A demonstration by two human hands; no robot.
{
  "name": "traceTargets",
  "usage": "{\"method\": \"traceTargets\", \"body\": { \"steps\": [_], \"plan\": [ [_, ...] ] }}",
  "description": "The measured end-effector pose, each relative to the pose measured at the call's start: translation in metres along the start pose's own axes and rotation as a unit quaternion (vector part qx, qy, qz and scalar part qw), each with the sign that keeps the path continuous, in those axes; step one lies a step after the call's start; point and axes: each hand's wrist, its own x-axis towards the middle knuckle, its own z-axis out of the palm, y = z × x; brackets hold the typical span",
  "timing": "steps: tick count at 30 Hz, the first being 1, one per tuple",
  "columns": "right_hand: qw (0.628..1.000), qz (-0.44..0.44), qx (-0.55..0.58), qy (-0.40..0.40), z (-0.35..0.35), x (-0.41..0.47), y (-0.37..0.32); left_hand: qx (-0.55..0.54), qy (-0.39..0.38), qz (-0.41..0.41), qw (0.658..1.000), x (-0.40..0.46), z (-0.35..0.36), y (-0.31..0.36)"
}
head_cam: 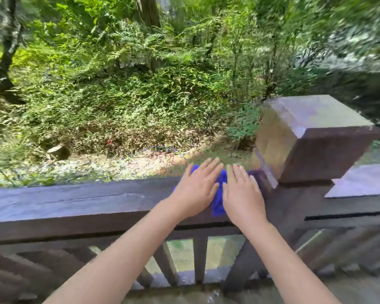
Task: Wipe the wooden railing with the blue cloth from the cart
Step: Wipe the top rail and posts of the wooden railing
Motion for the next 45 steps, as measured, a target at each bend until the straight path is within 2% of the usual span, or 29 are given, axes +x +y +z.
{"method": "traceTargets", "body": {
  "steps": [2, 7, 12, 17, 20, 24, 27, 29, 33, 40, 45],
  "plan": [
    [1.0, 0.021, -0.004, -0.003, 0.011, -0.002, 0.003, 0.018, -0.034, 0.005, 0.999, 0.0, 0.016, 0.001],
    [0.999, 0.016, -0.006, 0.031, 0.02, -0.002, 0.0, 0.019, 0.0, -0.004, 1.0, -0.004, 0.03, -0.007],
    [0.999, 0.002, 0.021, 0.04, 0.029, 0.003, -0.05, 0.02, -0.007, -0.048, 0.999, -0.033, 0.021, -0.043],
    [0.997, -0.058, 0.041, -0.019, 0.04, 0.007, -0.093, 0.032, -0.005, -0.092, 0.995, -0.072, 0.007, -0.074],
    [0.996, -0.074, 0.037, -0.02, 0.037, 0.006, -0.074, 0.006, -0.005, -0.102, 0.995, -0.064, 0.003, -0.062],
    [0.997, -0.061, 0.041, -0.021, 0.025, 0.0, -0.017, -0.002, -0.041, -0.071, 0.997, -0.03, 0.009, -0.027],
    [0.985, -0.056, 0.147, -0.073, 0.012, 0.006, 0.01, -0.008, -0.018, -0.097, 0.995, -0.007, 0.012, -0.001],
    [0.982, -0.038, 0.174, -0.058, 0.007, 0.012, 0.017, -0.005, 0.014, -0.091, 0.996, -0.002, 0.018, 0.013],
    [0.995, -0.03, 0.082, -0.054, 0.013, 0.01, 0.02, 0.023, 0.025, -0.106, 0.994, -0.005, 0.028, 0.02],
    [0.999, -0.037, 0.001, -0.009, 0.022, 0.0, 0.011, 0.042, 0.024, -0.142, 0.989, -0.031, 0.022, -0.014],
    [0.998, -0.021, -0.045, -0.037, 0.022, 0.001, -0.003, 0.048, 0.024, -0.144, 0.988, -0.067, 0.007, -0.057]
  ]
}}
